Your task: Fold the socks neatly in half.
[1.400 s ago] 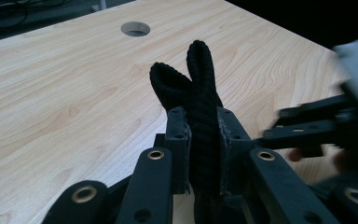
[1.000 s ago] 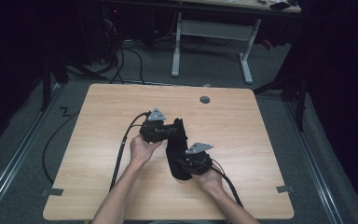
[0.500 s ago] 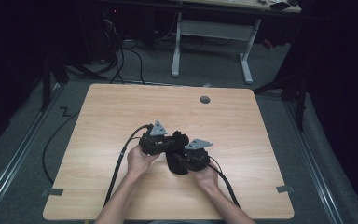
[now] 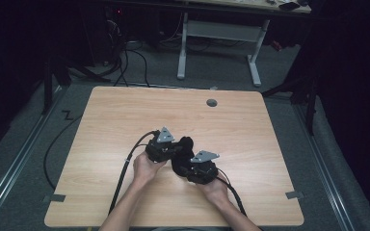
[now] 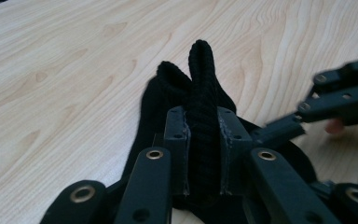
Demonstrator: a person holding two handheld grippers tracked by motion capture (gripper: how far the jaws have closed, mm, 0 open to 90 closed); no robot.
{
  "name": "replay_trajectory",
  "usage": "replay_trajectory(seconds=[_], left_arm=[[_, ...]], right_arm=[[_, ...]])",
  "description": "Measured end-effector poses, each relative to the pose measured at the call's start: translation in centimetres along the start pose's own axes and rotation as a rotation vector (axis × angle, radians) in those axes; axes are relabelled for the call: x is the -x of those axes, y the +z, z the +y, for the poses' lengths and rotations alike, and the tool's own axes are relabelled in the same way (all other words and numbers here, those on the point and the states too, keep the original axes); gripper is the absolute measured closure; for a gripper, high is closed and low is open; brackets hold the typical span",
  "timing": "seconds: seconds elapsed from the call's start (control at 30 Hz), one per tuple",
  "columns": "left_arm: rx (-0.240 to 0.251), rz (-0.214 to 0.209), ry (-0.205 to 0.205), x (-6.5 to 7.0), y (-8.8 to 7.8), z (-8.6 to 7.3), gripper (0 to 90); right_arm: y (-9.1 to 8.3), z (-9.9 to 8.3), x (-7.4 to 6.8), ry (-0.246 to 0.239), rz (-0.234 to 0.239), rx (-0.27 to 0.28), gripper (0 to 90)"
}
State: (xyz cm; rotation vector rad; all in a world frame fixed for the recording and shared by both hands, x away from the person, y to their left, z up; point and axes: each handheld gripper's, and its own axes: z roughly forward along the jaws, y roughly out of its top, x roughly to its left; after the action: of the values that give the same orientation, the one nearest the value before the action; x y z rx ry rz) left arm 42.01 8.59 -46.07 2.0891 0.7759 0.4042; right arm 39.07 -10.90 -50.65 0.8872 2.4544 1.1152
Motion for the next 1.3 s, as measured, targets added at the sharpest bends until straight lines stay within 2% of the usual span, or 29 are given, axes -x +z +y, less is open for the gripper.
replay_trajectory(seconds=[0.13,0.27,0.43,0.5,0.6,0.7,0.97,1.3], left_arm=[[-0.01,0.006,-0.005,0.2,0.2,-0.3,75.8],[-0.01,0.013,-0.021,0.0,0.4,-0.7,75.5],[-0.028,0.017,-0.033,-0.2,0.5,-1.0,75.4],[-0.025,0.015,-0.039,-0.2,0.6,-1.0,75.4],[-0.026,0.012,-0.044,0.1,0.6,-0.9,75.4],[-0.022,0.007,-0.061,0.4,0.6,-0.9,75.4],[-0.024,0.002,-0.086,0.8,0.7,-1.3,73.6],[-0.029,-0.016,-0.104,1.3,0.6,-1.3,64.4]], right_arm=[[0.7,0.7,0.1,0.013,-0.024,-0.007,53.1],[0.7,0.8,0.4,0.034,-0.01,0.005,52.3],[-1.6,0.5,0.3,0.037,-0.002,0.061,58.1],[-1.8,0.4,0.3,0.029,0.001,0.045,59.5],[-0.7,-0.1,0.5,0.023,-0.003,-0.014,59.6],[-0.3,-0.2,0.5,0.034,-0.012,0.008,59.8],[0.1,0.0,0.4,0.03,-0.034,0.006,59.8],[0.1,0.0,0.4,0.034,-0.032,0.006,59.7]])
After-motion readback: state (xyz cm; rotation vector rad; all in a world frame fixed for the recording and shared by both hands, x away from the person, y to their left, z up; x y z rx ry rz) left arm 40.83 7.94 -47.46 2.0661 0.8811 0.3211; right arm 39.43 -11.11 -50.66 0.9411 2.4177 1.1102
